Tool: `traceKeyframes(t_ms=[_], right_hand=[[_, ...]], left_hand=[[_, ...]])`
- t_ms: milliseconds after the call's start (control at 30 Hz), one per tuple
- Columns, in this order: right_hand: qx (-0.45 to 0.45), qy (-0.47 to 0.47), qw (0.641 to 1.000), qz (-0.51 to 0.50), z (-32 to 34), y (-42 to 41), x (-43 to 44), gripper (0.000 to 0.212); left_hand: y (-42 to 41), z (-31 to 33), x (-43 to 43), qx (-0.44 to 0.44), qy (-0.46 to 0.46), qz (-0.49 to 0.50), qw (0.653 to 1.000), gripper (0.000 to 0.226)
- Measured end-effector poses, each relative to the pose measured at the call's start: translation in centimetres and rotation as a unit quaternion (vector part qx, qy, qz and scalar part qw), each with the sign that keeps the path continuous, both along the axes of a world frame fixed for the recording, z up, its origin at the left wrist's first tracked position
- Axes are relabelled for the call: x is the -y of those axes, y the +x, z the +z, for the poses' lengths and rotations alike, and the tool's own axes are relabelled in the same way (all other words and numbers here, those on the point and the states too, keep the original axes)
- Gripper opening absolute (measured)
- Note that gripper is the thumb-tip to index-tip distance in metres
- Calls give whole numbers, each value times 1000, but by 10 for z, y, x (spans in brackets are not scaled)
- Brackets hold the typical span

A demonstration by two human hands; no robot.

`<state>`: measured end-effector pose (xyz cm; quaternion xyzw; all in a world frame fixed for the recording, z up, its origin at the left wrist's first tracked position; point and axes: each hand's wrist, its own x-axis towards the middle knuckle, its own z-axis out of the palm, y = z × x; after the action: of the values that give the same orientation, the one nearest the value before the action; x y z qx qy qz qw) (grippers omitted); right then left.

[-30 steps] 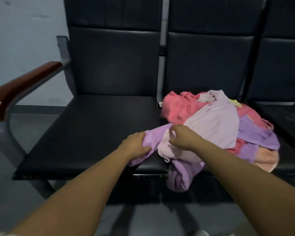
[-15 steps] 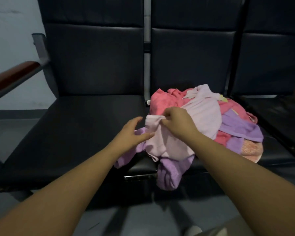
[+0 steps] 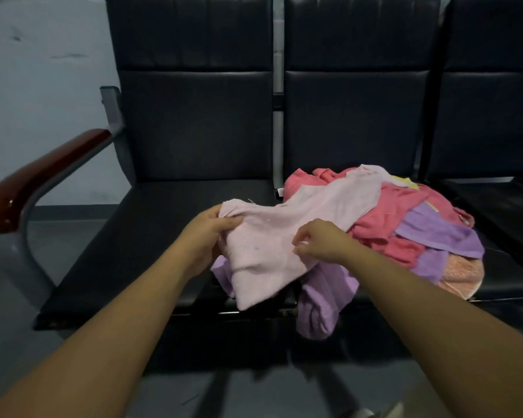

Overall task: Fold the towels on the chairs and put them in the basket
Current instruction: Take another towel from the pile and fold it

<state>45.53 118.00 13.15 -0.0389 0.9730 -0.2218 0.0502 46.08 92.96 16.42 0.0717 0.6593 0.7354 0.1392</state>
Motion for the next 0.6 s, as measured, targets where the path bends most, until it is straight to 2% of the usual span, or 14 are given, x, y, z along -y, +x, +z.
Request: traceKeyframes(t_ms=[67,167,233,300,333,367,400,467,533,600], right_hand=[[-3,1,1000,12,0,-1,5,11],[-20,7,1000,-15,-2,-5,10,9],[-46,5,995,-83,-4,-10,8,6],[-54,11,986,-159,-4,-10,4,13],[-51,3,980,-191,-2,-7,3,18],[-39,-24,974,-220,-3,-5,3,21],[-20,-71,966,-249,-5,-2,3,24],[26,-190,935,-298,-11,3,8,25],[64,-336,875,-342,-18,5,14,21],[66,-454,809,-369,-26,2,18,11]], left_hand=[[5,6,6,2,-14,29,999,26],[-4,0,22,8,-180,133,975,22],[-12,-12,36,4,-334,162,928,20],[-11,-24,42,-17,-511,116,851,20],[-11,-30,41,-33,-578,88,811,24],[-13,-37,38,-53,-613,71,785,29],[-16,-43,33,-78,-619,67,779,35],[-24,-51,19,-132,-584,64,799,43],[-30,-56,1,-153,-545,32,824,52],[-33,-65,-14,-130,-536,-4,834,59]])
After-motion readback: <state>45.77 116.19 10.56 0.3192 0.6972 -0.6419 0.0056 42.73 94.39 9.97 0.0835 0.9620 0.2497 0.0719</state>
